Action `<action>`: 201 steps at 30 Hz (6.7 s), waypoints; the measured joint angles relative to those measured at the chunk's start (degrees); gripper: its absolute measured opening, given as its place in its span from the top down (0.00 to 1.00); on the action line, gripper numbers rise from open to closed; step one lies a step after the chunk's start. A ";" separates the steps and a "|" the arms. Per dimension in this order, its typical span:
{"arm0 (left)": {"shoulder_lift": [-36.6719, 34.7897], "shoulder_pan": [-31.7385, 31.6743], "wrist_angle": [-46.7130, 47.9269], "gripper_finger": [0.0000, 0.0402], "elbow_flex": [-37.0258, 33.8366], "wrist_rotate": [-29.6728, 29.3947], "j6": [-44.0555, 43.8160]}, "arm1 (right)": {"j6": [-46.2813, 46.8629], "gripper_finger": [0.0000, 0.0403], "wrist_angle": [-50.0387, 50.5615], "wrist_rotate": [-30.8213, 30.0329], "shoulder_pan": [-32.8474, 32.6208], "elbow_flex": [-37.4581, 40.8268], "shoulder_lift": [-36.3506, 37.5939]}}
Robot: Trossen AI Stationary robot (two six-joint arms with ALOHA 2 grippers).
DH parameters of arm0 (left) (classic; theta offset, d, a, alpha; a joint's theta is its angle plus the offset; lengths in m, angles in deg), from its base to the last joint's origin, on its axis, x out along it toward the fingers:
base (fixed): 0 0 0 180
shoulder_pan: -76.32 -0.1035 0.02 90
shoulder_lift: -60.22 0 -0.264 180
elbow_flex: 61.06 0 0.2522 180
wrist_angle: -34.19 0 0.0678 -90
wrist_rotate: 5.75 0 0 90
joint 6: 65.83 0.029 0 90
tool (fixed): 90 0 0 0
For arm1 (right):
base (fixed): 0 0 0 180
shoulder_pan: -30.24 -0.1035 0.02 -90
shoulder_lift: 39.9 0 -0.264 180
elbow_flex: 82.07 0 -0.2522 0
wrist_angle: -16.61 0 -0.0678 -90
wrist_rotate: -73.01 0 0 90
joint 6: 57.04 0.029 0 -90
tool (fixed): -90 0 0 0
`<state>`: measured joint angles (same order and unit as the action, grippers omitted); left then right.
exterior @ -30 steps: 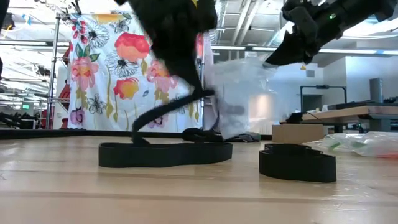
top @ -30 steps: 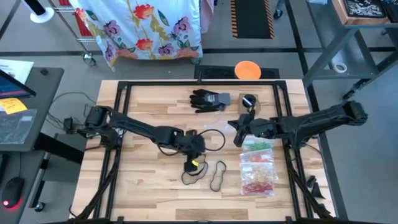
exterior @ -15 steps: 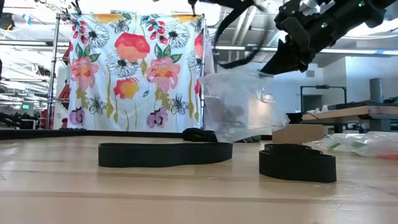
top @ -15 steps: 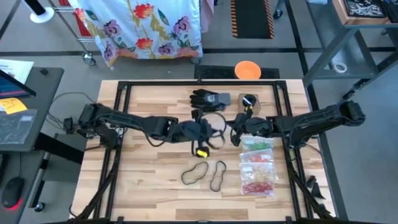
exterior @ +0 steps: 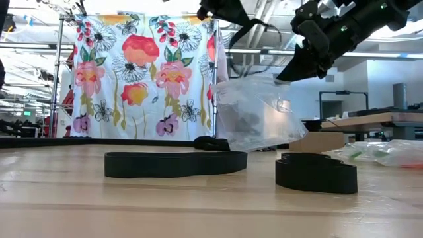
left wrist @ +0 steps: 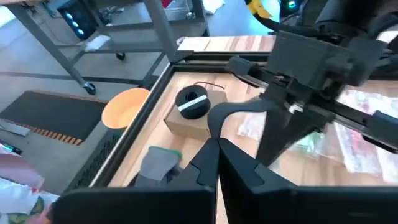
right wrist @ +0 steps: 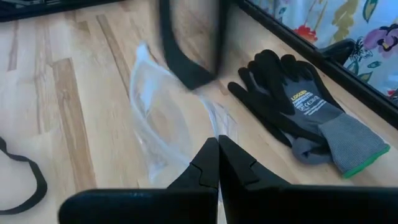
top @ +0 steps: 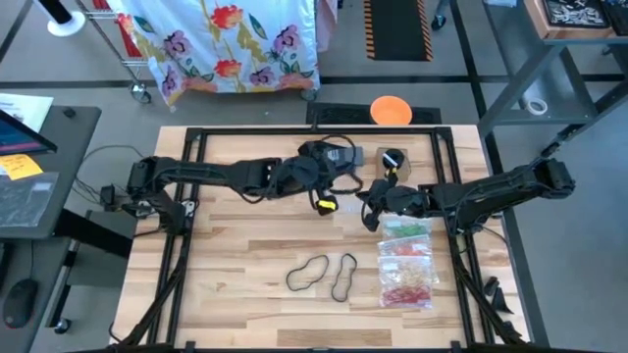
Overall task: Sort rubber bands
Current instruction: Put the black rubber band into the transparent zip bag
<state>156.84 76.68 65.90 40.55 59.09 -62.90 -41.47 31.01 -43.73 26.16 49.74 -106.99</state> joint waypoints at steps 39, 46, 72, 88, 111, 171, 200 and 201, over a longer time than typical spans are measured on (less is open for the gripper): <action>2.29 1.09 -5.04 1.00 -2.71 1.27 -1.70 | 1.10 1.00 -1.69 3.89 0.09 0.00 0.00; 5.55 0.77 -5.21 1.00 -2.47 2.59 1.88 | 2.62 1.00 -0.86 1.13 1.05 0.00 0.00; 5.22 1.53 -1.48 1.00 -2.43 -7.24 1.22 | 4.87 1.00 6.08 -3.40 2.05 -1.18 0.00; 5.21 1.53 7.20 1.00 -2.43 -7.24 -2.99 | 5.46 1.00 6.73 -5.20 2.29 -1.22 0.00; 10.48 0.57 -0.43 1.00 -2.48 3.95 -1.85 | 4.97 1.00 2.75 -3.19 1.44 -1.29 0.00; 13.07 -1.58 15.47 0.82 4.44 6.52 -9.14 | 4.46 1.00 -2.49 2.78 1.25 -3.65 -5.60; -8.20 14.31 1.38 0.76 -16.86 7.51 -8.33 | 6.47 1.00 7.32 8.77 1.18 6.64 26.00; -7.40 14.74 -1.04 0.76 -19.33 9.96 -9.48 | 6.45 1.00 6.91 8.78 1.18 6.64 26.03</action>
<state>149.44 91.41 64.86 21.22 69.04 -72.38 -35.02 37.92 -34.96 27.34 56.37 -80.96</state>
